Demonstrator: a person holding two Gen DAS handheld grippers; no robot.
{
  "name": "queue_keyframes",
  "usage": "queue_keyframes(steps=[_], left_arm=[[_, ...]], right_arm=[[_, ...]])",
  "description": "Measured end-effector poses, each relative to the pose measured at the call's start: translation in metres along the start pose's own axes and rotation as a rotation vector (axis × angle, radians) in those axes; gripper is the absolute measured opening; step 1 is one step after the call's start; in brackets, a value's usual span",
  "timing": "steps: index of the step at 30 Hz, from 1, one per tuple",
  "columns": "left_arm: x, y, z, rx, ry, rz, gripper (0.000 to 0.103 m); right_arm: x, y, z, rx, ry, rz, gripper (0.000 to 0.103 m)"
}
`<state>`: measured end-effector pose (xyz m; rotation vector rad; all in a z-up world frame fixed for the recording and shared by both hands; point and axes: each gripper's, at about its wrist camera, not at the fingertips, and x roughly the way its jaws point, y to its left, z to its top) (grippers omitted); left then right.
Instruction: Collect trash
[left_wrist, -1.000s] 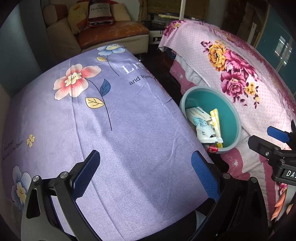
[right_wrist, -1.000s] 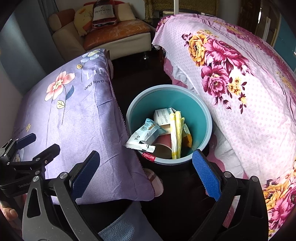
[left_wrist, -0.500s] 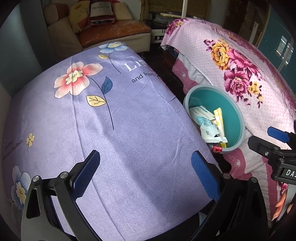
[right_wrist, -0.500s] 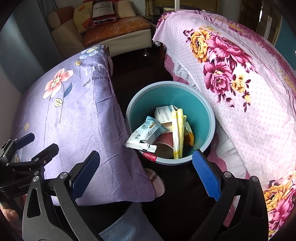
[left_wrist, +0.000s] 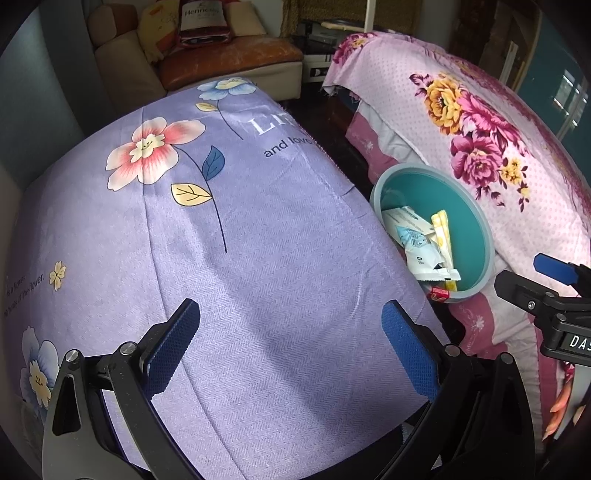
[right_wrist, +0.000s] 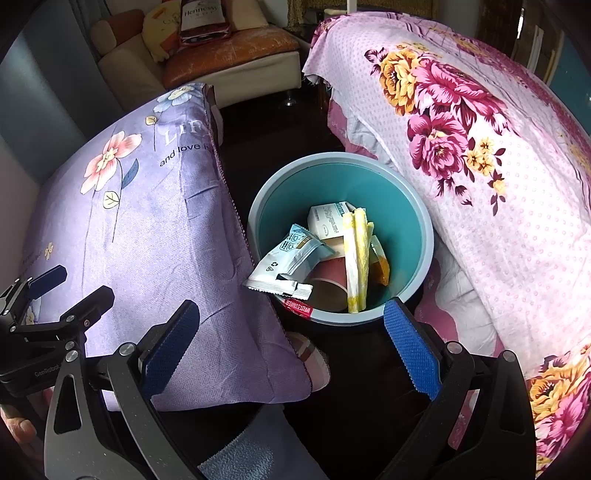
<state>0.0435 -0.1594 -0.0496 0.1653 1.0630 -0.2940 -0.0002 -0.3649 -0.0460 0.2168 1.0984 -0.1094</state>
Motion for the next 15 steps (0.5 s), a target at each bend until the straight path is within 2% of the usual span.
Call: queue_keyframes(steps=[15], left_arm=[[0.015, 0.006, -0.003, -0.011, 0.03, 0.006, 0.099]], right_arm=[[0.015, -0.003, 0.0, 0.012, 0.023, -0.004, 0.096]])
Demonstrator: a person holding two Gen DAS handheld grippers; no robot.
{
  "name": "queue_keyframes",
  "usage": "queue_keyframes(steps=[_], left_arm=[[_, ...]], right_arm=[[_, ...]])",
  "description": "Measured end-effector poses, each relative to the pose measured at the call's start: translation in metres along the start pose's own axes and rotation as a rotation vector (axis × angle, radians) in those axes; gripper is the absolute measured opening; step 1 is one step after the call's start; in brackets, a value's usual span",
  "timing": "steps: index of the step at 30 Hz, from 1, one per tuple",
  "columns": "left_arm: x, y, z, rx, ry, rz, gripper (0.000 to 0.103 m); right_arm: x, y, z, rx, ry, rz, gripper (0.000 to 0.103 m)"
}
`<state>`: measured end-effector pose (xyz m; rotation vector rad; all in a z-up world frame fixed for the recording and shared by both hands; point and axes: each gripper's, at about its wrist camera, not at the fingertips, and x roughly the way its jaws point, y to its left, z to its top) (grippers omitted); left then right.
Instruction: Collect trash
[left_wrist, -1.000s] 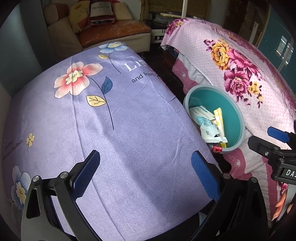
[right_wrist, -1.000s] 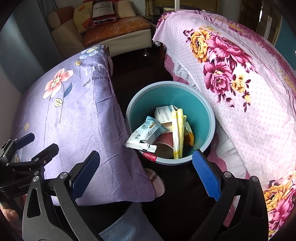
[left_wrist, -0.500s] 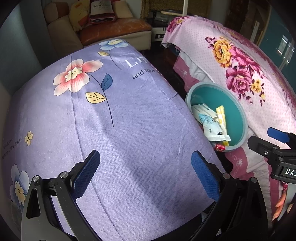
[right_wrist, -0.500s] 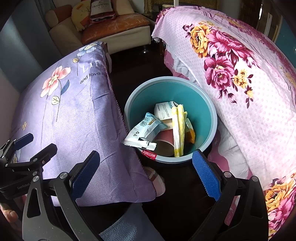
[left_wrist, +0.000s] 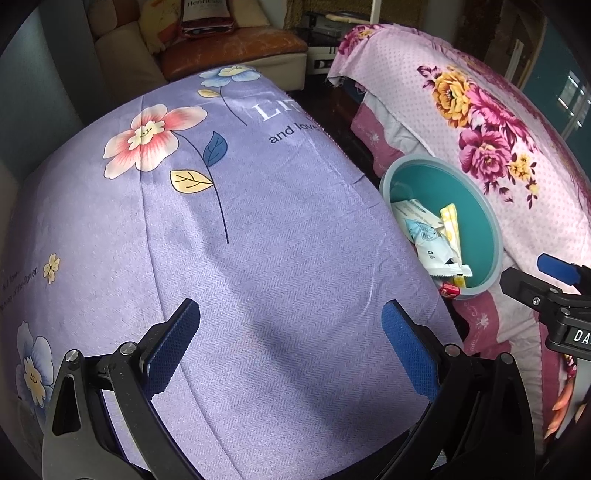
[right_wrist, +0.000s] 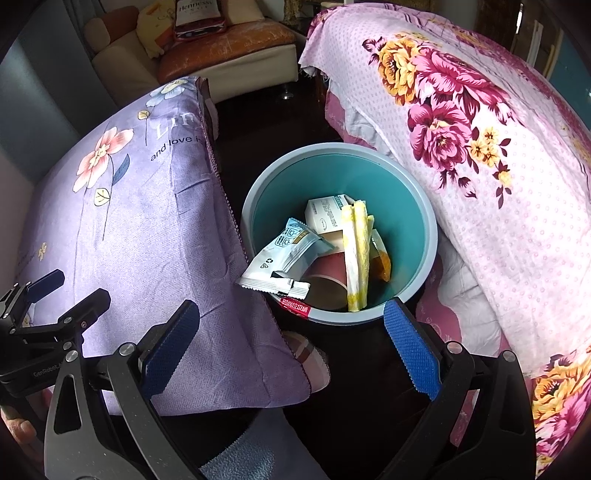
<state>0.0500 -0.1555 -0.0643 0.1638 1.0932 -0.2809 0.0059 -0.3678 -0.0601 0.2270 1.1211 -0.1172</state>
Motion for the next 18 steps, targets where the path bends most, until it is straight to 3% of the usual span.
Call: queue_keyframes(steps=[18], left_arm=[[0.0073, 0.0007, -0.0019, -0.001, 0.016, 0.008, 0.099]], right_arm=[[0.0073, -0.0011, 0.0004, 0.004, 0.012, 0.0, 0.096]])
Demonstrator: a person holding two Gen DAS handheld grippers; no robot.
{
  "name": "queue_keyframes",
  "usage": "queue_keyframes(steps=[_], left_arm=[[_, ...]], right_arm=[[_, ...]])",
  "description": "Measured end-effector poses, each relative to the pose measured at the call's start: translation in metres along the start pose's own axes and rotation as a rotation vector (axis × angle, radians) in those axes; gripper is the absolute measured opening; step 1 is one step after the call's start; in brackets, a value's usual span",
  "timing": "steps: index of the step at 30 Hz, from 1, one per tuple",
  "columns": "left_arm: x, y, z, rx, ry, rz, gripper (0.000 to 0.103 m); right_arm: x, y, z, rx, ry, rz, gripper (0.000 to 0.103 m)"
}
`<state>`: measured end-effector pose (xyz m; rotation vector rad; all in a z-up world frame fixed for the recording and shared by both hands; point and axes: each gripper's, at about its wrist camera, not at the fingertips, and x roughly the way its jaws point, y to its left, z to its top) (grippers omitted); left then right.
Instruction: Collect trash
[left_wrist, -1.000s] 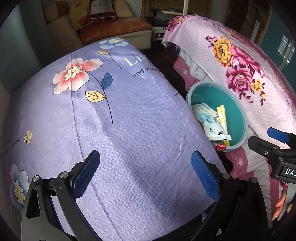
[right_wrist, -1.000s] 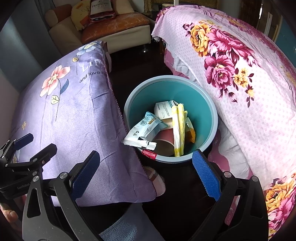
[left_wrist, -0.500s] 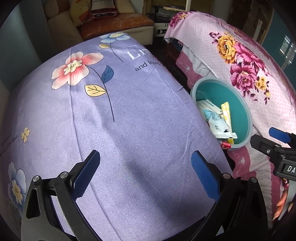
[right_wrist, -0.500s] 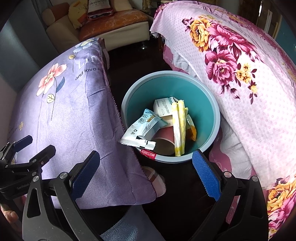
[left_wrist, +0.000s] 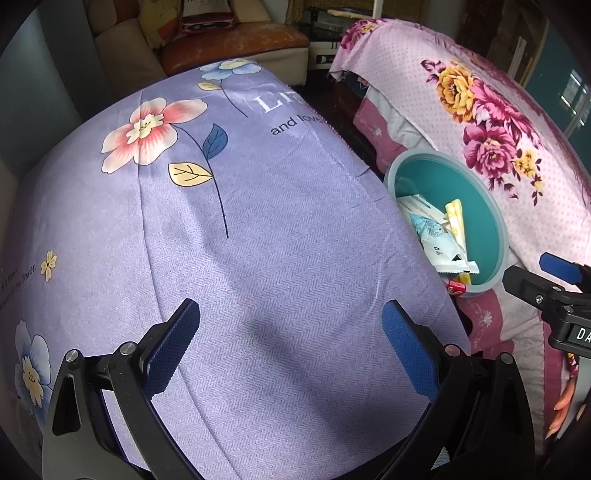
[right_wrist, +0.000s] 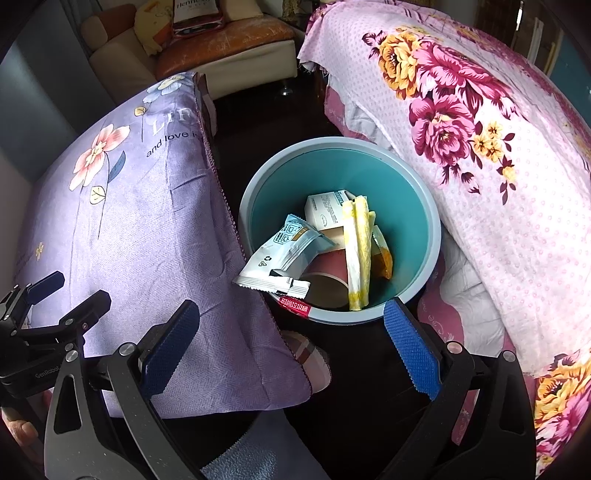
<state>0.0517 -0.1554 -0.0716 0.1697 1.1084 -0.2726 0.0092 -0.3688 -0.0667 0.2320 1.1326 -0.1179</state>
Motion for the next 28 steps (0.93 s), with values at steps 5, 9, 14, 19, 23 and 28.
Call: queue_keyframes(steps=[5, 9, 14, 19, 23, 28], left_arm=[[0.0, 0.001, 0.0, 0.0, -0.001, 0.002, 0.099], [0.0, 0.002, 0.0, 0.0, -0.002, -0.001, 0.099], [-0.004, 0.002, 0.0, -0.003, -0.008, 0.001, 0.099], [-0.009, 0.001, 0.0, -0.005, -0.016, 0.003, 0.099], [-0.012, 0.002, -0.001, -0.009, -0.025, 0.012, 0.099], [-0.014, 0.004, 0.0, -0.019, -0.024, 0.013, 0.099]], right_arm=[[0.0, 0.0, 0.0, -0.001, 0.0, -0.001, 0.096], [-0.001, 0.001, 0.0, -0.002, -0.002, -0.002, 0.096], [-0.004, 0.002, 0.0, -0.002, -0.006, -0.004, 0.096], [-0.009, 0.003, 0.001, -0.004, -0.015, -0.008, 0.096], [-0.012, 0.004, 0.0, -0.004, -0.02, -0.011, 0.096], [-0.015, 0.006, 0.001, -0.007, -0.024, -0.013, 0.096]])
